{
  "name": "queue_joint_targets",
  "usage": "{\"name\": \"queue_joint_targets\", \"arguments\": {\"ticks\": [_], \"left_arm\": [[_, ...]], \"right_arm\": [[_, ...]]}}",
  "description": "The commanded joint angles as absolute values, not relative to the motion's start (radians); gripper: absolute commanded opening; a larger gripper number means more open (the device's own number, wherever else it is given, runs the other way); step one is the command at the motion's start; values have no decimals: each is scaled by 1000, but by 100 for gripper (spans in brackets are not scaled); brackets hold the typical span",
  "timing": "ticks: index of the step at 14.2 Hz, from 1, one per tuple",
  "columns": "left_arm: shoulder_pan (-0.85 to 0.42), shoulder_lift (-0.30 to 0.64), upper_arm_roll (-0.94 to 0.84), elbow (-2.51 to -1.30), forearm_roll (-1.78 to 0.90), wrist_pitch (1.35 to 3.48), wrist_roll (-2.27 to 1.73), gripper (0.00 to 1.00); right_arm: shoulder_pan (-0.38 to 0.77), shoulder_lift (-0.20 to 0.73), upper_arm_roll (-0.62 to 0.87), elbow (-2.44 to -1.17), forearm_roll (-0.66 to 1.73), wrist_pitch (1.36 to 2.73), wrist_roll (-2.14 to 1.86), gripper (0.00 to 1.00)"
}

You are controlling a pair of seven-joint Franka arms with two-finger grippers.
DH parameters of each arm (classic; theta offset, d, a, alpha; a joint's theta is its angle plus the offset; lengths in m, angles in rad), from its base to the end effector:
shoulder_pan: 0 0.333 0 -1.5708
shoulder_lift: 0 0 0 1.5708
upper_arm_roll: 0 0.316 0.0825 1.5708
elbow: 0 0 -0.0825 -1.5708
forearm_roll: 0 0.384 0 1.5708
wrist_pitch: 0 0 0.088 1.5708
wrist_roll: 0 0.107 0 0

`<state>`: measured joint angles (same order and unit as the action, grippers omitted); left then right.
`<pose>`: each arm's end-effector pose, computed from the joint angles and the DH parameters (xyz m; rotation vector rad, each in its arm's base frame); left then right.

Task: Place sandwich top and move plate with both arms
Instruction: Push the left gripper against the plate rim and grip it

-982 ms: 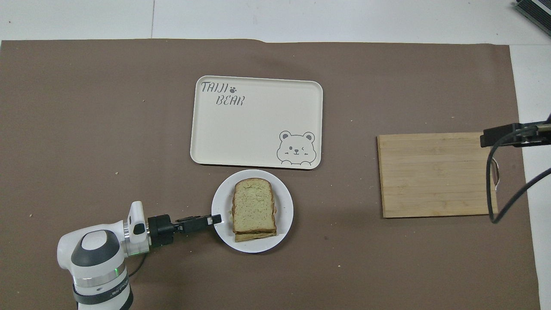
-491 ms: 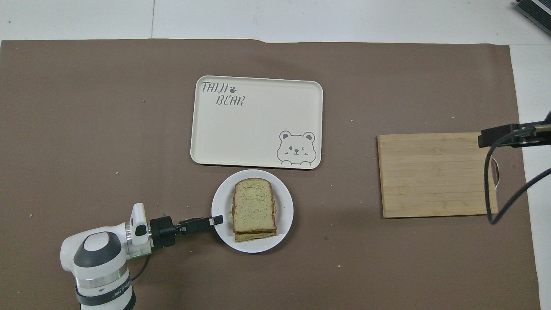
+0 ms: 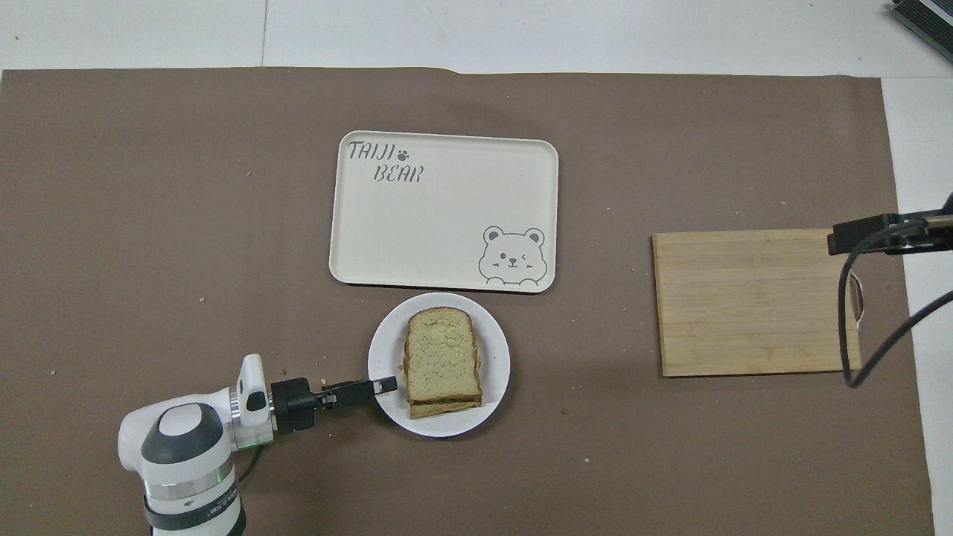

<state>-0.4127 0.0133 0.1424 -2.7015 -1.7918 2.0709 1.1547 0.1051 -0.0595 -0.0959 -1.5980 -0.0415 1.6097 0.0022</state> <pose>0.3569 -0.1510 0.2201 1.9362 0.1061 0.1154 0.5402 -0.0010 0.6476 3.1042 0.0110 0.1104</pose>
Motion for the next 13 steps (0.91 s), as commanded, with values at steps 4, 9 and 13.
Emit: {"name": "queue_joint_targets", "arguments": {"ticks": [4,9,13], "left_arm": [[-439,14,156,-2712,-1822,2083,1175,0],[-434,23,158,-2703,-1822,2077,1175,0],[-420,21,163,-2701,-1822,2048,1173,0]], "right_arm": [[92,-72,-92,-1600,-21,1594,-18,100],[92,-72,-92,-1600,-21,1594,-18,100],[92,-72,-92,-1600,-21,1594,-18,100]]}}
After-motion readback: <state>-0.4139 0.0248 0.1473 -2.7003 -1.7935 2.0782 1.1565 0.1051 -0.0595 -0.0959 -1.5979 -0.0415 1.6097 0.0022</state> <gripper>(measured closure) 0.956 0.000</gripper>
